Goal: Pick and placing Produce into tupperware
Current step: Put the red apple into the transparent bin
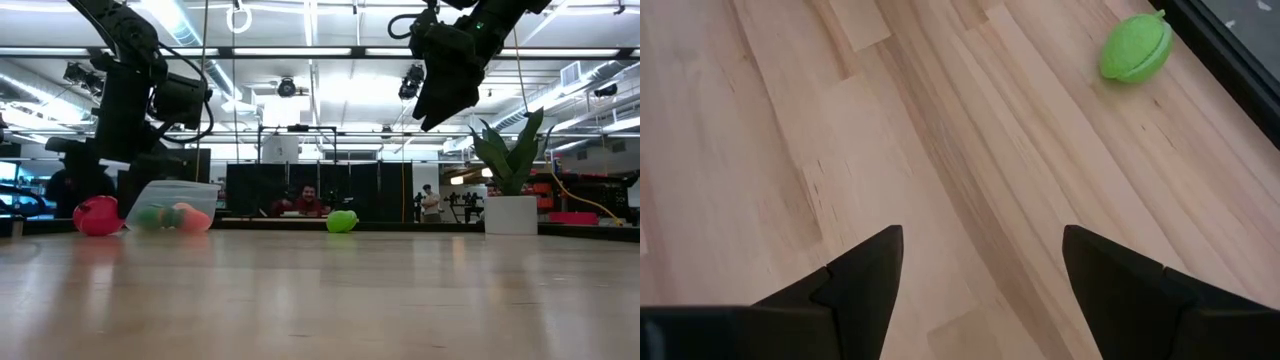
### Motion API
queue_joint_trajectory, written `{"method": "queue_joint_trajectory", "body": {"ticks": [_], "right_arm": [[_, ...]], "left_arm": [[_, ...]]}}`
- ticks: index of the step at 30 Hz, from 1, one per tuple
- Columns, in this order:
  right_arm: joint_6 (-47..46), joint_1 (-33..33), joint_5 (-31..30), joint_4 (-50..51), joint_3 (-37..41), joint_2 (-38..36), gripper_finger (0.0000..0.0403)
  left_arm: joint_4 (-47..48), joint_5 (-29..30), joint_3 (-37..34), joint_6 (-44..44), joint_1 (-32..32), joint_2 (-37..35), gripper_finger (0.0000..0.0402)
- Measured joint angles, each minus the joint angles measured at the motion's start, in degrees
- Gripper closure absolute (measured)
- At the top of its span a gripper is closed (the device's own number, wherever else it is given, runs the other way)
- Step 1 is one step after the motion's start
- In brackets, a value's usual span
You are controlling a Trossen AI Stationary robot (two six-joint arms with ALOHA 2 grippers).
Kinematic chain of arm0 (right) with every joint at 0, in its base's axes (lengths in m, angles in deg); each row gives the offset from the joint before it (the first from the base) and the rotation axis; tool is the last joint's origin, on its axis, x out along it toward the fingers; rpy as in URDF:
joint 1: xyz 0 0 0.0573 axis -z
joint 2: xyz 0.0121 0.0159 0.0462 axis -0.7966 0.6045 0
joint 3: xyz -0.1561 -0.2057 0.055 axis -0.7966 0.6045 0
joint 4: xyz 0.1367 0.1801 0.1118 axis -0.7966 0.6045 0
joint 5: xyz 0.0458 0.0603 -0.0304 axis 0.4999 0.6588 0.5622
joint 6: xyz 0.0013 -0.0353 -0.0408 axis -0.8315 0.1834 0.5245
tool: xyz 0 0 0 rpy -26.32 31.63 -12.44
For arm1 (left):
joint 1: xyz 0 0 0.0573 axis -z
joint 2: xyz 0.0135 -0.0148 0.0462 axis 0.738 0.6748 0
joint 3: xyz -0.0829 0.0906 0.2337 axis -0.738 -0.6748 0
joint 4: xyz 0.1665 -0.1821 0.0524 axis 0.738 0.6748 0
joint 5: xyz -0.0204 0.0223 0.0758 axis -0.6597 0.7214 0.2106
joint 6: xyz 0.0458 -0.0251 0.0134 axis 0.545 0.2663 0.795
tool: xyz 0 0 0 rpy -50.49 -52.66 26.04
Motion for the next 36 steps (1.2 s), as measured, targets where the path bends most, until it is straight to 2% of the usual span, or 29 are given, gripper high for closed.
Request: {"method": "queue_joint_trajectory", "body": {"ticks": [5, 13, 27, 36], "right_arm": [[0.0, 0.0, 0.0, 0.0, 0.0, 0.0, 0.0123], [0.0, 0.0, 0.0, 0.0, 0.0, 0.0, 0.0123], [0.0, 0.0, 0.0, 0.0, 0.0, 0.0, 0.0123], [0.0, 0.0, 0.0, 0.1, 0.0, 0.0, 0.0123]], "left_arm": [[0.0, 0.0, 0.1, -0.2, 0.0, 0.0, 0.0143], [0.0, 0.4, 0.1, 0.0, 0.0, 0.0, 0.0133], [0.5, 0.5, 2.3, 2.2, 0.0, 0.0, 0.0143], [6.2, -2.1, 8.7, 4.5, 0.6, 0.0, 0.0188]]}}
